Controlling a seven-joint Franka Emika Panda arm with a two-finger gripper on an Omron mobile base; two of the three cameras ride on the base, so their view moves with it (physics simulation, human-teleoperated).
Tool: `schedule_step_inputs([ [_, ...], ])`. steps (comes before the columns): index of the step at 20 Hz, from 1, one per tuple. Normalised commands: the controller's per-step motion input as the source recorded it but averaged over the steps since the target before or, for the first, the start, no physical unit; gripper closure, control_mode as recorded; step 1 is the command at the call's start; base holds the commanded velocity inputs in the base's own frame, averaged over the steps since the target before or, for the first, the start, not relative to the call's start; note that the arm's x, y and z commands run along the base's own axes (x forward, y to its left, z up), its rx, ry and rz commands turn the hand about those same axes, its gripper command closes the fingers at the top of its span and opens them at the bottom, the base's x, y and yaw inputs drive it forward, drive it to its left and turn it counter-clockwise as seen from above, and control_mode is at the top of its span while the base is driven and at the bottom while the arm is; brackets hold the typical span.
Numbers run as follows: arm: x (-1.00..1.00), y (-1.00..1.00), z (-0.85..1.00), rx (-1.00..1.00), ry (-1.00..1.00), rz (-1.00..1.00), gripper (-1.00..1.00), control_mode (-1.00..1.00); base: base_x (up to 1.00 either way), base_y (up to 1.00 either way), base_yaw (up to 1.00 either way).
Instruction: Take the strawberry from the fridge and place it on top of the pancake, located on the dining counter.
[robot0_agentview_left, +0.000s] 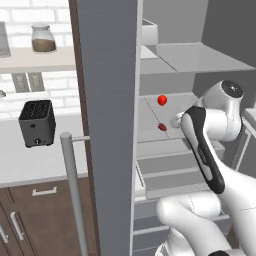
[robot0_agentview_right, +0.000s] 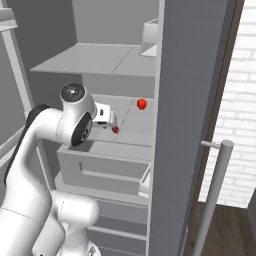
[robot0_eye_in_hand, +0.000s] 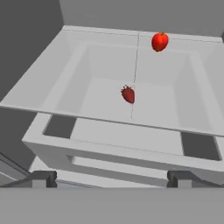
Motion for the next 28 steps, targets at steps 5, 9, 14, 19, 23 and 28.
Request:
schedule_step_inputs([
  [5, 0.63, 0.00, -0.37, 0.00, 0.01, 0.00, -1.00, -1.00, 0.00, 0.00, 0.00],
  [9, 0.58, 0.00, -0.45, 0.00, 0.05, 0.02, -1.00, -1.00, 0.00, 0.00, 0.00],
  [14, 0.40, 0.00, -0.38, 0.00, 0.01, 0.04, -1.00, -1.00, 0.00, 0.00, 0.00],
  [19, 0.47, 0.00, -0.24, 0.00, 0.00, 0.02, -1.00, -1.00, 0.00, 0.00, 0.00],
  [23, 0.52, 0.00, -0.19, 0.00, 0.00, 0.00, -1.00, -1.00, 0.00, 0.00, 0.00],
  [28, 0.22, 0.00, -0.03, -0.02, 0.01, 0.00, -1.00, -1.00, 0.00, 0.00, 0.00],
])
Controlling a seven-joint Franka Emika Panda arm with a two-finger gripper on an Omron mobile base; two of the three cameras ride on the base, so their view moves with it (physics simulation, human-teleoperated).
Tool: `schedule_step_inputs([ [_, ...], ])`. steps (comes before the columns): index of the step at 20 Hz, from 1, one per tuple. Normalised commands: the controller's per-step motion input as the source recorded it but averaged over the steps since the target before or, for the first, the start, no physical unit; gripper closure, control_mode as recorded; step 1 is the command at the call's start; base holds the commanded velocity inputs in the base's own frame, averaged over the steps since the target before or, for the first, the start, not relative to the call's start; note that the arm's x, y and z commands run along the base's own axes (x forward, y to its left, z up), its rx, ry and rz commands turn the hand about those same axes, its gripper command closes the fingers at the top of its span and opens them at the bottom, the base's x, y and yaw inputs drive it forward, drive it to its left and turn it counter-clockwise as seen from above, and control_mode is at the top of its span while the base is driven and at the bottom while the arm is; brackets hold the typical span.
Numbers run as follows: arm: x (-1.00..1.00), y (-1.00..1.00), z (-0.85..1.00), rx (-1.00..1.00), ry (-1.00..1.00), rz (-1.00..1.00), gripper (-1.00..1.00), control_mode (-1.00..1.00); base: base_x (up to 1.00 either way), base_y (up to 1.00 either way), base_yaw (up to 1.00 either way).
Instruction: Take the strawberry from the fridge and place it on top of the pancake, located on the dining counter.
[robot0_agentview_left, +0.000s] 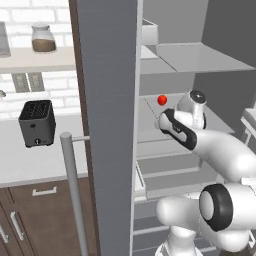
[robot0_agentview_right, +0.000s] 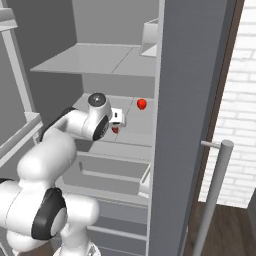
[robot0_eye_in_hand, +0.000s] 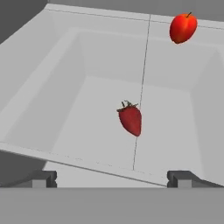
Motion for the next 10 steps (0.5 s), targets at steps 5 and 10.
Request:
schedule_step_inputs([
  [5, 0.04, 0.01, -0.01, -0.02, 0.04, 0.00, -1.00, -1.00, 0.00, 0.00, 0.00],
  [10, 0.28, 0.00, -0.17, -0.06, 0.11, 0.00, -1.00, -1.00, 0.00, 0.00, 0.00],
])
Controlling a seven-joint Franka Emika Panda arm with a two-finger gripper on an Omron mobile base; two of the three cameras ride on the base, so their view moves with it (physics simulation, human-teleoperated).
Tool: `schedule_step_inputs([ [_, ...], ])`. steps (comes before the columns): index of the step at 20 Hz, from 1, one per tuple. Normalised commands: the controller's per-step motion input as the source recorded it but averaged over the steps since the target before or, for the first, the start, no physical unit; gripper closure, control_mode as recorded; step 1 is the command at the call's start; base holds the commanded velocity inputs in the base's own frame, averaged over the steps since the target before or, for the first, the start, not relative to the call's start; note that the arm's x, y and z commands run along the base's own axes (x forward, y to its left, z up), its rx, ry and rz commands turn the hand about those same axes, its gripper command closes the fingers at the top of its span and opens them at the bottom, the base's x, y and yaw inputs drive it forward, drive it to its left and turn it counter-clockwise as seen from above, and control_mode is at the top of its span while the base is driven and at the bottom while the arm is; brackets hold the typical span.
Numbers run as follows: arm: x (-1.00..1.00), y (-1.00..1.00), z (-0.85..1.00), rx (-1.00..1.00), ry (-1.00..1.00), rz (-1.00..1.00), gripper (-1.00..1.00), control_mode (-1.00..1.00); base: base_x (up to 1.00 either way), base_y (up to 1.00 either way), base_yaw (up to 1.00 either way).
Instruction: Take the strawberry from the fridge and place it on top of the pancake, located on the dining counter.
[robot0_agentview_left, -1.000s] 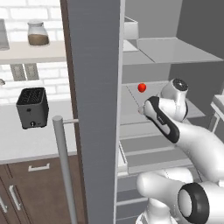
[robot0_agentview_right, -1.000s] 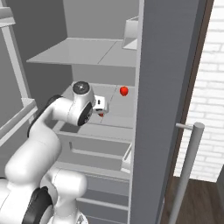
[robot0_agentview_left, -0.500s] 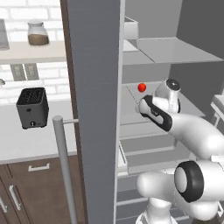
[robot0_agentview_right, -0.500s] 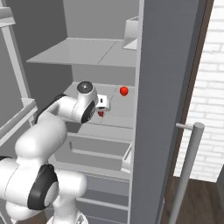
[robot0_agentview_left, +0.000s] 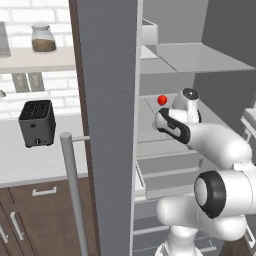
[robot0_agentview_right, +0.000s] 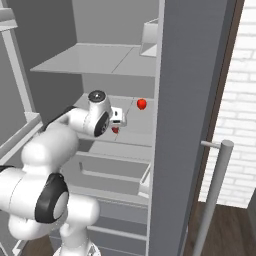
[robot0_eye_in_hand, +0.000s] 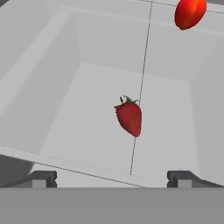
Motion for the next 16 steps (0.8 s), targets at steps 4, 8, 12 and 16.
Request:
schedule_step_inputs([
  [4, 0.32, -0.07, -0.14, 0.00, 0.04, 0.01, -1.00, -1.00, 0.00, 0.00, 0.00],
  [8, 0.32, -0.11, -0.14, 0.00, 0.00, 0.03, -1.00, -1.00, 0.00, 0.00, 0.00],
  [12, 0.35, -0.02, -0.26, 0.00, 0.00, 0.02, -1.00, -1.00, 0.00, 0.00, 0.00],
  [16, 0.38, 0.00, -0.26, 0.00, 0.00, 0.00, -1.00, -1.00, 0.00, 0.00, 0.00],
])
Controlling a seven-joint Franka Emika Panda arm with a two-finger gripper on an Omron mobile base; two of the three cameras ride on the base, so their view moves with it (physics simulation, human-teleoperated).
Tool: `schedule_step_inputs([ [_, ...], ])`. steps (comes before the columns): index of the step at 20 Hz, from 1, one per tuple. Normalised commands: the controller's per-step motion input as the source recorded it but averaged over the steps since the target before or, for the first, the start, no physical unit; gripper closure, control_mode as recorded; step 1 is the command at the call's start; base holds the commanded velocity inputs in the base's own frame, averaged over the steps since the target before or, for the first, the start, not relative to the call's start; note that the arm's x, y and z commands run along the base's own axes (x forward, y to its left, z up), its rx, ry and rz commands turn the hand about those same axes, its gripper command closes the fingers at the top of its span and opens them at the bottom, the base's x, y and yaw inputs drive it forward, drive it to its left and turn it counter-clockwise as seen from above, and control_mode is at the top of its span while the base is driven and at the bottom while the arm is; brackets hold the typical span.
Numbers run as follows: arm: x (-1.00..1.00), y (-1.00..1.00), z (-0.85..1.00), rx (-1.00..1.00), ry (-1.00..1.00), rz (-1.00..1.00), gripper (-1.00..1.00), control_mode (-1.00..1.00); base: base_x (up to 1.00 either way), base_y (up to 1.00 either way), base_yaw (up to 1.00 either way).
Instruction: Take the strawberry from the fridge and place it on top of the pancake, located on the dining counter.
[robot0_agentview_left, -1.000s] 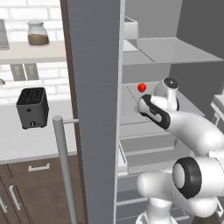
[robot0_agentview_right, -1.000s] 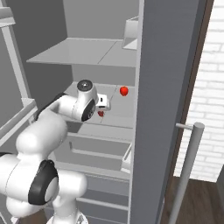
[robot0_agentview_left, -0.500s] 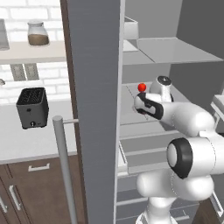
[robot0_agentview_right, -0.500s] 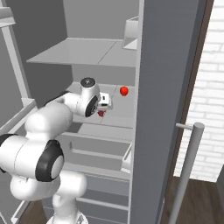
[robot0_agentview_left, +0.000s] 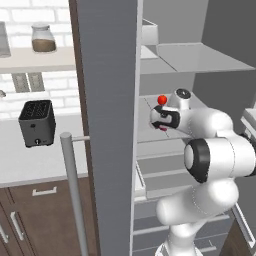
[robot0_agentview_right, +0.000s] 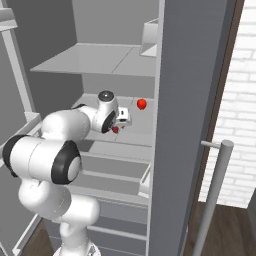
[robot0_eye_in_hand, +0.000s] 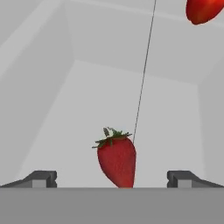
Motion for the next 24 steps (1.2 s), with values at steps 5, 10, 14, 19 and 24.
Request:
schedule_step_inputs([
  [5, 0.33, 0.00, -0.22, 0.00, 0.00, 0.00, -1.00, -1.00, 0.00, 0.00, 0.00],
  [10, 0.02, 0.00, -0.20, 0.00, 0.00, 0.00, -1.00, -1.00, 0.00, 0.00, 0.00],
  [14, 0.01, 0.00, -0.17, 0.00, 0.00, 0.00, -1.00, -1.00, 0.00, 0.00, 0.00],
  [19, 0.10, 0.01, -0.25, -0.01, 0.00, 0.00, 1.00, -1.00, 0.00, 0.00, 0.00],
  [24, 0.10, 0.00, -0.27, -0.01, 0.00, 0.00, 1.00, -1.00, 0.00, 0.00, 0.00],
])
